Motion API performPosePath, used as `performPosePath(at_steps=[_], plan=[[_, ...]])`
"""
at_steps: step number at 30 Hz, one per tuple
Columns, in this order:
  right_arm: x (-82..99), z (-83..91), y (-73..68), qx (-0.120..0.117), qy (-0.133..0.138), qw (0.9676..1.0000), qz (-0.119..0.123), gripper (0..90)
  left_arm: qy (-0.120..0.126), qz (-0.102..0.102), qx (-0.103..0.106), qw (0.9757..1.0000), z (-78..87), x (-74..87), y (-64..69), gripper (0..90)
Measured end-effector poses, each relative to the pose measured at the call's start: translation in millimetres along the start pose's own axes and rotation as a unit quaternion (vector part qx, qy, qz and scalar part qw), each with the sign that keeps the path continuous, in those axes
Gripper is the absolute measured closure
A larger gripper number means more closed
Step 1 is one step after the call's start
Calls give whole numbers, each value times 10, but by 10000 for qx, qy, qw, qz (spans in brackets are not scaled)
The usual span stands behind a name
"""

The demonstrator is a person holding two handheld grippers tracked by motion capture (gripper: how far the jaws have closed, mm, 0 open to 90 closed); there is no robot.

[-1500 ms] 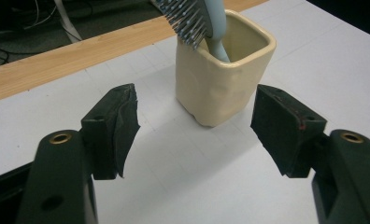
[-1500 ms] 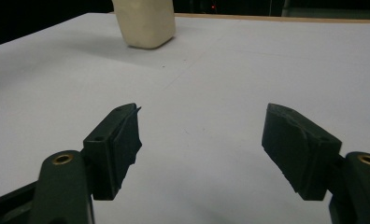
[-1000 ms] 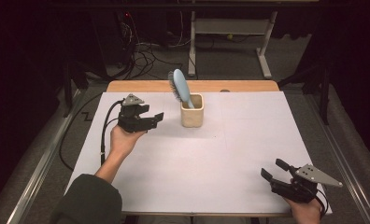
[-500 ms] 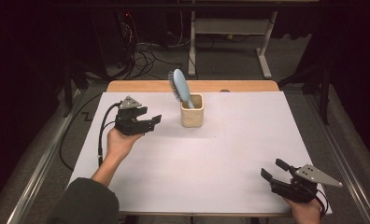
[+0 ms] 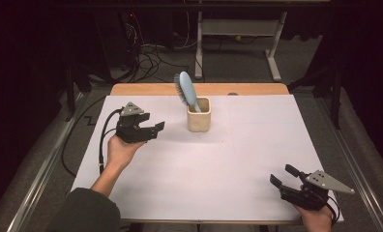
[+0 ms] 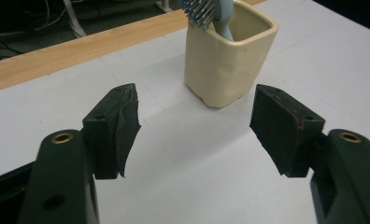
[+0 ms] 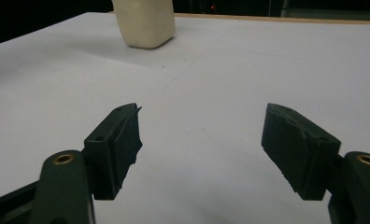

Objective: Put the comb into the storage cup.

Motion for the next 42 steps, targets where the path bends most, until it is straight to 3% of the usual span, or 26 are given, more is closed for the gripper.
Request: performPosePath(at_steps=[5,20,42], plan=[[0,-1,0,-2,0,10000,1,286,19,-49,8,10000,12,31,27,330],[-3,2,-5,3,2,10000,-26,286,81,78,18,9999,91,114,30,324],[-2,3,-1,22,1,10000,-28,286,227,115,-30,9997,334,300,50,314]])
Point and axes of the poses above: each handheld gripper's, and its own axes: z roughly backward along the jaws, x roughly out of its underside, y roughly to its right, the point moved 4 cm from there along -z, roughly forward along the jaws, and after that the axes turned 2 degrees about x, right-handed, at the moved point
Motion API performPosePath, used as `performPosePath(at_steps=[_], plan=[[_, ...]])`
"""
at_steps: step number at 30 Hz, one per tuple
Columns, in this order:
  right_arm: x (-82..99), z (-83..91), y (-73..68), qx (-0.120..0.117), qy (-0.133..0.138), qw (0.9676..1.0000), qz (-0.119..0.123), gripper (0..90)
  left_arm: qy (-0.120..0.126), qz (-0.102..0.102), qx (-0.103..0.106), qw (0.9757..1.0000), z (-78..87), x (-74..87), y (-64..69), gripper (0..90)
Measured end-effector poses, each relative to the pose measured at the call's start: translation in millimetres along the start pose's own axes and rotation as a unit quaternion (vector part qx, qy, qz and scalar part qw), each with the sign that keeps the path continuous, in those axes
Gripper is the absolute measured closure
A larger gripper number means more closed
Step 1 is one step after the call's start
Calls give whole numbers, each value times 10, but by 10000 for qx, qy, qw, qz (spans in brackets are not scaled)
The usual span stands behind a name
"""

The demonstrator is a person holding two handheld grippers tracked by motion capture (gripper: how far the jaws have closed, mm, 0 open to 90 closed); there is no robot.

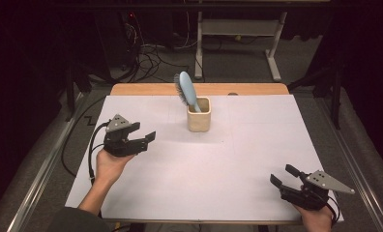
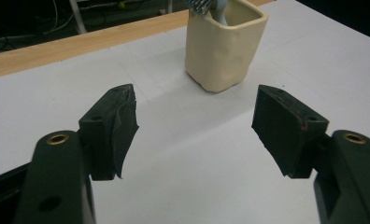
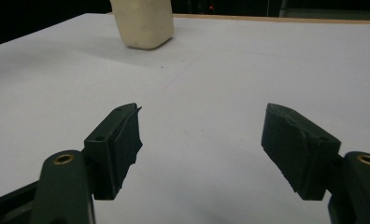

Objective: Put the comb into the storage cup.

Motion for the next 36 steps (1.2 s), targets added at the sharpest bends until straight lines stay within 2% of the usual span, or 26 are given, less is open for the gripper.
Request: performPosePath(at_steps=[14,36], plan=[[3,-8,1,5,-15,10000,-29,285,4,57,-1,10000,92,160,-37,311],[1,-14,7,-24,-8,10000,-45,284,154,282,-62,9995,221,337,-137,302]])
Point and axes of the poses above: each handheld gripper's, and its own axes: z roughly backward along the jaws, x roughly out of its underside, y roughly to its right, the point moved 4 cm from there along -z, roughly forward along the jaws, and after that the axes turned 2 degrees about x, right-handed, at the moved point
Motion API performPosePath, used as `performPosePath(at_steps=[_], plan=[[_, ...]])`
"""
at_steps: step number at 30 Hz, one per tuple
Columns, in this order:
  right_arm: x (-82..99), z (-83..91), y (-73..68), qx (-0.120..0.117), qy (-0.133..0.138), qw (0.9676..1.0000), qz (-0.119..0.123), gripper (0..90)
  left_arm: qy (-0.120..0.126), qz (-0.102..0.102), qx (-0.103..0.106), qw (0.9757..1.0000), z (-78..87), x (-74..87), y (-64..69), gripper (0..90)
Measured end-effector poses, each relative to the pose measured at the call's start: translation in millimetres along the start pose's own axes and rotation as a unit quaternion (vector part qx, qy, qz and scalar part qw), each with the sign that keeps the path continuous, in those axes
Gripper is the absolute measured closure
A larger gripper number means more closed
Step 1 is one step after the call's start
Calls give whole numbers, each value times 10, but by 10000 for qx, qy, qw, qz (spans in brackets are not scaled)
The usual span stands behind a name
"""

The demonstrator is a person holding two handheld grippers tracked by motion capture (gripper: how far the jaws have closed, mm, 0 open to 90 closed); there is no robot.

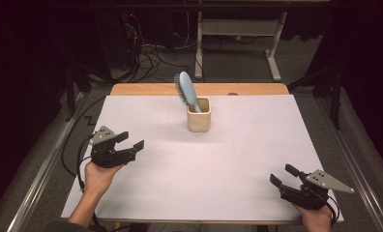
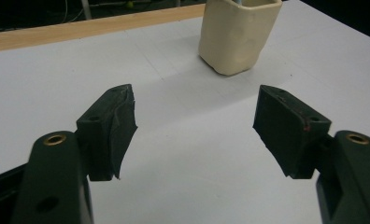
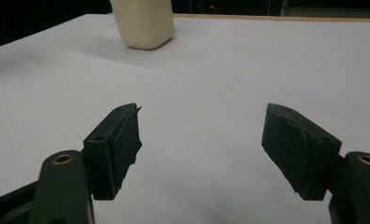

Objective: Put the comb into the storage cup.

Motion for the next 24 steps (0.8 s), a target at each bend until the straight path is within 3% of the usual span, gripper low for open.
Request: performPosePath(at_steps=[24], plan=[[-4,7,-9,-10,25,10000,34,284,73,145,-76,9998,118,200,-50,296]])
Point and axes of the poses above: each handheld gripper's, and its own axes: z roughly backward along the jaws, x roughly out of its underside, y roughly to its right, the point moved 4 cm from there along -z, roughly forward along the jaws, and after that the axes turned 2 degrees about x, right-handed, at the moved point
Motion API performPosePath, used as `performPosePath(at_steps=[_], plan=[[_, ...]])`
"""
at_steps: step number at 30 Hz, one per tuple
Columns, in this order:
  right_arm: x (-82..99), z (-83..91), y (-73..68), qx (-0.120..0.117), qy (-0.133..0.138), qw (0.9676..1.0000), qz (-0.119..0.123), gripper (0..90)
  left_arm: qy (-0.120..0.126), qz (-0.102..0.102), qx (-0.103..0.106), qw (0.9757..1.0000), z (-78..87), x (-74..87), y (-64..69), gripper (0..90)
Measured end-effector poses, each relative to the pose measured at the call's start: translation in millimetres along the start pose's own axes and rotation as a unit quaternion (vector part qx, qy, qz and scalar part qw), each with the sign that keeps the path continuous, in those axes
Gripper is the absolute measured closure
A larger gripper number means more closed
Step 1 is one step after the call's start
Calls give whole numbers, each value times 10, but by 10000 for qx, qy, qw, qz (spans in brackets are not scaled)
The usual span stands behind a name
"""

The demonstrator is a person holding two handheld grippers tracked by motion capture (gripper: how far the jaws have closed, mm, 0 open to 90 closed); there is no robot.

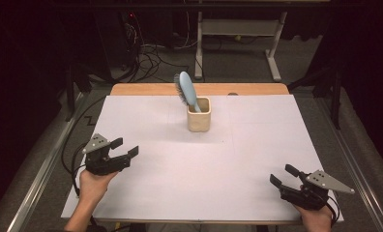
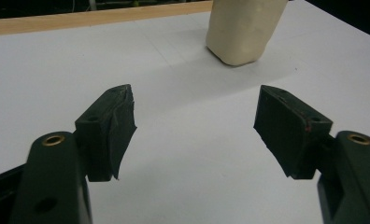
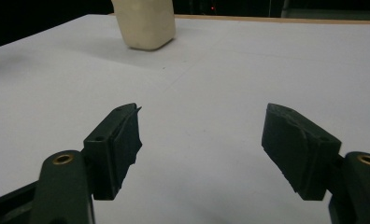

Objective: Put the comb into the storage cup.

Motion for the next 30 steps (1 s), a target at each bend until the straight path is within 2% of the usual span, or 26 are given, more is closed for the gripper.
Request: performPosePath(at_steps=[11,25,30], plan=[[4,-7,1,-8,-21,10000,-25,284,-4,101,-1,9999,52,73,-39,295],[5,-10,3,-1,-25,10000,-20,284,-1,119,-79,9999,127,167,-67,291],[7,-11,6,0,-34,10000,-30,285,-7,207,-37,9998,146,198,-84,290]])
Point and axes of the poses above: each handheld gripper's, and its own axes: z roughly backward along the jaws, x roughly out of its underside, y roughly to its right, the point moved 4 cm from there along -z, roughly forward along the jaws, and after that the axes turned 2 degrees about x, right-handed, at the moved point
